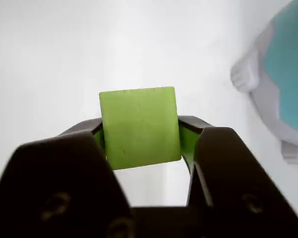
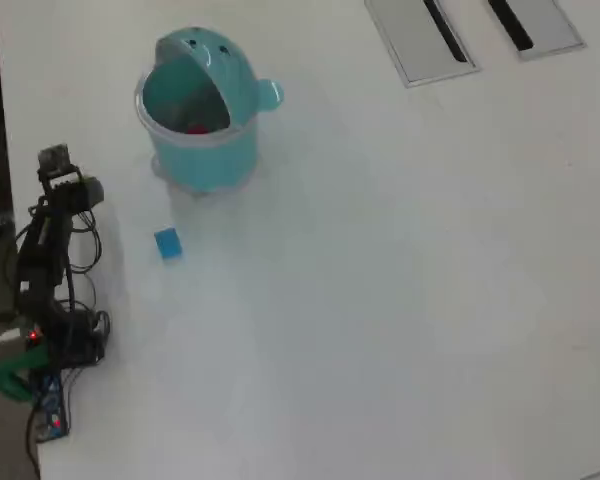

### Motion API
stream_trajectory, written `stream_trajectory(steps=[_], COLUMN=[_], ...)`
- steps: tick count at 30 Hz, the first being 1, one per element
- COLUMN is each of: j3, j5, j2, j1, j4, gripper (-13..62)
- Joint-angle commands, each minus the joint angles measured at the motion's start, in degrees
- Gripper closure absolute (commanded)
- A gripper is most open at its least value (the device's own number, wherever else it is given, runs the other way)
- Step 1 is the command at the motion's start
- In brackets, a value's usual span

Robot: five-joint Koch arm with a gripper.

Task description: Grasp RGB lego blocks and put them in the bin one by one.

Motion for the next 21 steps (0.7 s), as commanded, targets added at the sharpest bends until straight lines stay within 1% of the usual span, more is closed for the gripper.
stream_trajectory(steps=[1,6,11,12,13,15,21], j3=[-5.98,-11.34,-14.06,-16.26,-19.42,-20.74,-34.10], j5=[0.00,0.62,2.55,5.80,10.55,12.48,13.97], j2=[3.16,4.57,4.48,4.31,3.78,3.43,-1.32], j1=[0.35,3.87,6.94,8.44,12.48,14.06,18.11], j4=[-0.09,-0.44,-11.16,-11.43,-20.04,-22.76,-21.53], gripper=[39.4,39.4,39.3,39.4,39.4,39.4,39.5])
